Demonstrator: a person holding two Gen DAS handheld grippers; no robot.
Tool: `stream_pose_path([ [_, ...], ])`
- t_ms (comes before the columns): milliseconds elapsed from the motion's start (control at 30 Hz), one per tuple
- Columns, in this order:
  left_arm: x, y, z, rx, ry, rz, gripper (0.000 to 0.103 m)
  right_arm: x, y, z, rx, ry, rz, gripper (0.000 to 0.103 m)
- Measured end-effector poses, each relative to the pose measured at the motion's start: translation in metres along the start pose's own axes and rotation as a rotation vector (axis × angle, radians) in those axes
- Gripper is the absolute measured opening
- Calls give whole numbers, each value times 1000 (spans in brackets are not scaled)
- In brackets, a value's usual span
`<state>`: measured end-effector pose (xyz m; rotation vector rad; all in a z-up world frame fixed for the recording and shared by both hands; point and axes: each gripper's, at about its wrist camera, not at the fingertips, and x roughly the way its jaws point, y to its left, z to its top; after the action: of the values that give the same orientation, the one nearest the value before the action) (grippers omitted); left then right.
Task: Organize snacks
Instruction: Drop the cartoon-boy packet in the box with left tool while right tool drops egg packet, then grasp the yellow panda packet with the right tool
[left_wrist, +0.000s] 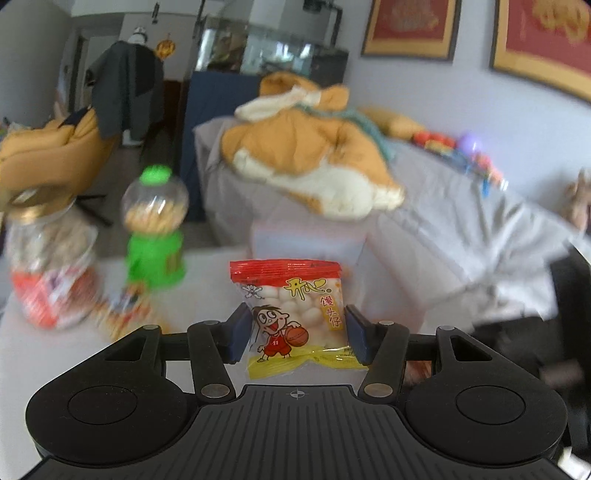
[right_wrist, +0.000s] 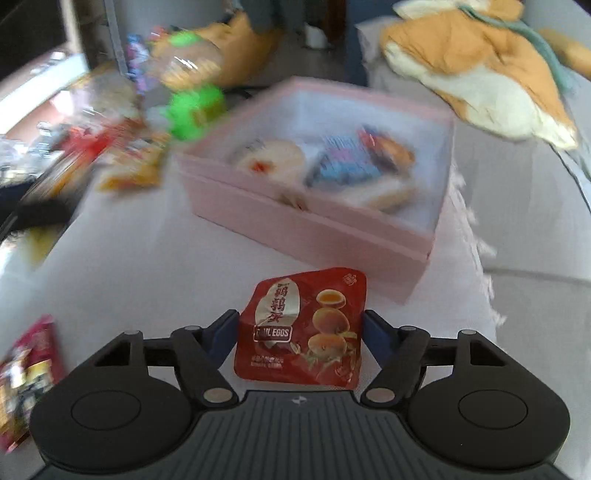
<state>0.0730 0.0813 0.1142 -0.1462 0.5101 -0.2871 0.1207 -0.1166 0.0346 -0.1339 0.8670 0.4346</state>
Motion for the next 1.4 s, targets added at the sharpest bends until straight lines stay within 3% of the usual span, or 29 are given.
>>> stream_pose_path([
  [100, 40, 5, 33, -94, -25, -102, 61, -42, -5, 7, -49, -109, -8, 72],
  [167, 90, 10, 41, -152, 29, -159, 62, -63, -13, 15, -56, -187, -41, 72],
  [267, 142, 8, 30, -123, 108, -63, 59, -75, -25, 24, -52, -266, -119, 73],
  [333, 148, 9, 20, -121, 102, -76, 59, -72, -31, 27, -37, -275, -171, 73],
  [400, 144, 10, 14, -105, 103, -88, 59, -68, -38, 29, -14, -268, -163, 73],
  [533, 126, -1, 7, 56, 86, 21, 59, -49, -43, 42, -4, -269, -175, 73],
  [600, 113, 0, 6, 75, 71, 57, 59, -37, -39, 53, -6, -286, -202, 73],
  [667, 102, 7, 5, 52, 67, 58, 59, -23, -38, 68, -2, -301, -211, 75],
  [867, 71, 42, -9, 11, 67, 97, 59, 3, -12, 90, -37, -241, -187, 85],
  [1000, 22, 83, -34, -101, 15, 148, 59, 3, 28, 92, -80, -232, -86, 89],
  [1200, -34, 137, -80, -282, -60, 294, 59, 46, 108, 110, -100, -114, 133, 91],
  [1300, -43, 153, -91, -306, -70, 371, 59, 85, 147, 126, -86, -53, 141, 91],
  [1400, -45, 160, -95, -315, -59, 422, 59, 124, 175, 137, -108, -40, 65, 91],
])
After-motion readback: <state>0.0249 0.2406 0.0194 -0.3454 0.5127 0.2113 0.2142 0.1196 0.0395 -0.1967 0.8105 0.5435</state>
